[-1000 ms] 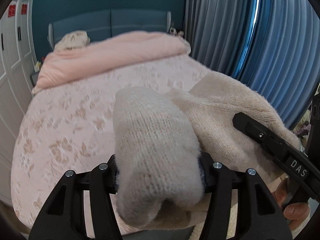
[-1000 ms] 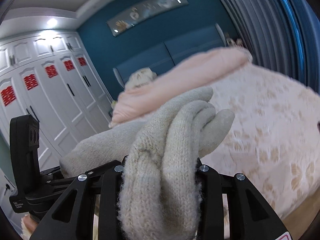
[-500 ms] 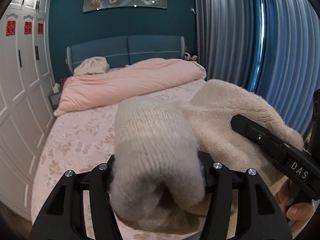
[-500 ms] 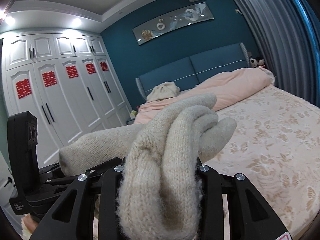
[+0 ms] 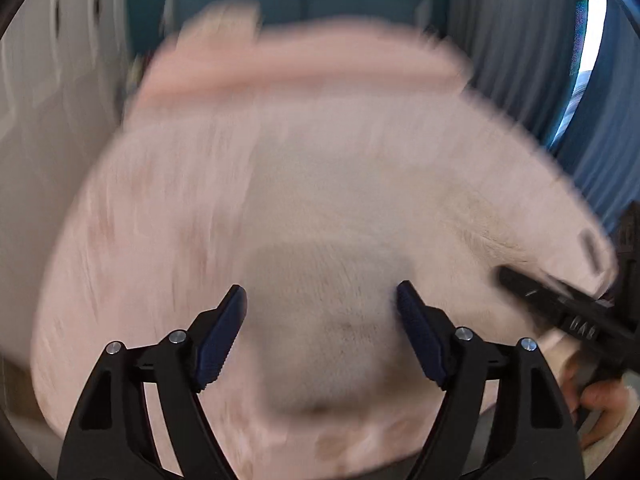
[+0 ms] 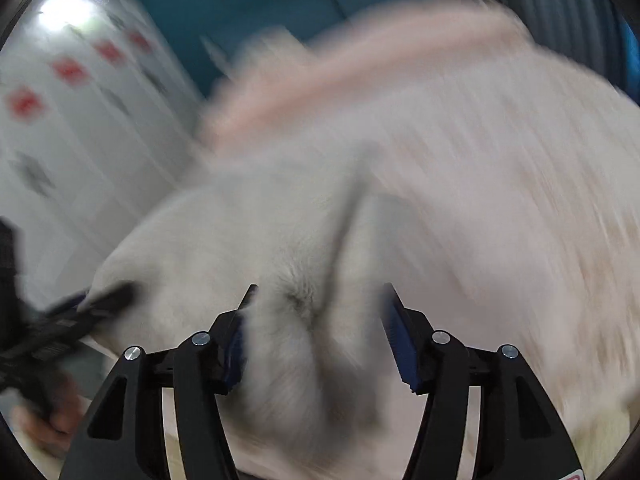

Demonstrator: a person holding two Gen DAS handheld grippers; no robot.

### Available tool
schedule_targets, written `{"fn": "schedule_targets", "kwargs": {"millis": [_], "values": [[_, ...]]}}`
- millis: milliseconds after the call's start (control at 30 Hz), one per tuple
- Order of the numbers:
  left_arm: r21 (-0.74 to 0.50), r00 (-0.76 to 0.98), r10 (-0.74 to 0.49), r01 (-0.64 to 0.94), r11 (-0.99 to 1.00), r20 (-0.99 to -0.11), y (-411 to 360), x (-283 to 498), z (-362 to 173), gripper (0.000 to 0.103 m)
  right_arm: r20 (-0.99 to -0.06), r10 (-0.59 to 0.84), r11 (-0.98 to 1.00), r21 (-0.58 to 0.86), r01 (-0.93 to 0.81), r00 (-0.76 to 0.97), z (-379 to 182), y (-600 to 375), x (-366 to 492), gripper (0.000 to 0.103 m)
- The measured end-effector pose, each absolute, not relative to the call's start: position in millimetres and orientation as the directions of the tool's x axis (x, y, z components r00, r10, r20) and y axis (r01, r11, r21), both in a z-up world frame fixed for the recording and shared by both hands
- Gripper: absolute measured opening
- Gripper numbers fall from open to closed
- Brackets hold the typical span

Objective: Fold small clothes

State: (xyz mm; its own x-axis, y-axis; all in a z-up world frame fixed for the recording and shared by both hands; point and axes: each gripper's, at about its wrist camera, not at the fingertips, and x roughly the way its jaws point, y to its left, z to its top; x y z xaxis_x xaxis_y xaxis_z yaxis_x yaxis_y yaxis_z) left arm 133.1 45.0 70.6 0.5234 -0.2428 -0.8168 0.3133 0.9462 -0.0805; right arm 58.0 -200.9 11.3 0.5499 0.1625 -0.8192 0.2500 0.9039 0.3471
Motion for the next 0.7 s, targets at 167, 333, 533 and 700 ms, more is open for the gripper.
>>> {"fn": "schedule_targets", "kwargs": {"millis": [167, 333, 533, 700], "values": [[-0.355, 0.353, -0.349, 0.051, 0.933, -0.868, 118, 108, -22, 0.07, -0.814, 0.189, 0.854, 0.413, 0.317, 0.55, -4, -227, 35, 0.057], [-0.445, 0.398, -0.397, -0.032, 0.895, -0.827, 128, 125, -16, 0.083, -0.776, 0.268, 0.826, 0.49, 0.278, 0.57, 6, -225, 84, 0.084], [-0.396, 0.362, -0.371, 0.004, 0.918, -0.855, 105, 169, -37, 0.097, -0.843, 0.36, 0.804, 0.498, 0.325, 0.4, -57, -202, 140, 0.085], [-0.519, 0.327, -0.477, -0.049, 0.853, -0.815, 109, 173, -59, 0.06, -0.832, 0.373, 0.829, 0.498, 0.256, 0.411, -51, -184, 161, 0.04]]}}
